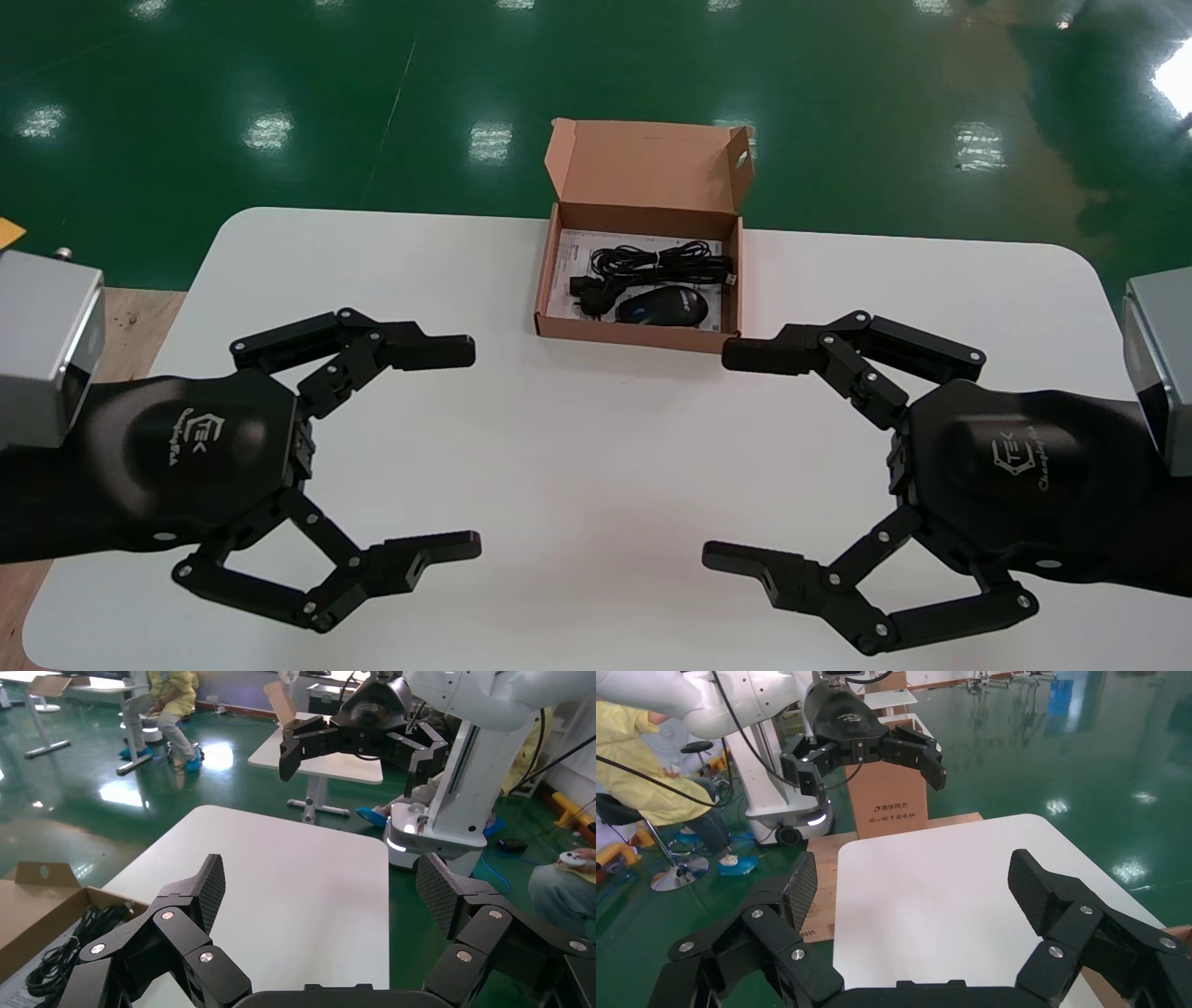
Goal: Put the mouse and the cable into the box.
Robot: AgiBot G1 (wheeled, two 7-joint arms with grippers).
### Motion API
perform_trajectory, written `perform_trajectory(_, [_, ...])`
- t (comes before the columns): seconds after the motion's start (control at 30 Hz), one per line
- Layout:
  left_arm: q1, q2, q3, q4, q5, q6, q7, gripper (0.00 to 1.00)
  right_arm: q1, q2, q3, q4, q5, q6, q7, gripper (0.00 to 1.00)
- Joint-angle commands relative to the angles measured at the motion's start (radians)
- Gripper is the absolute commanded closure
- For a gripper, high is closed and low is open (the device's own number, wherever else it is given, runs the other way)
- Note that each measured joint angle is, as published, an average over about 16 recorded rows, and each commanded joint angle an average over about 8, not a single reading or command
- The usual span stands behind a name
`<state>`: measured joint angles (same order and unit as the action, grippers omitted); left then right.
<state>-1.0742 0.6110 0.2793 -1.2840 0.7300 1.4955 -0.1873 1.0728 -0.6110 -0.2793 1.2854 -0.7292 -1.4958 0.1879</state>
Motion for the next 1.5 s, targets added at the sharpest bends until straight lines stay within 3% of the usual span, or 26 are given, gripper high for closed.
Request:
perform_trajectory(0.03, [0.0,0.0,0.0,0.0,0.0,0.0,0.0,0.0,0.0,0.0,0.0,0.0,0.0,0.0,0.0,0.0])
perform_trajectory(1.5, [-0.001,0.002,0.002,0.002,0.001,-0.002,0.001,0.0,0.002,0.0,0.0,-0.002,-0.001,0.0,0.0,0.0])
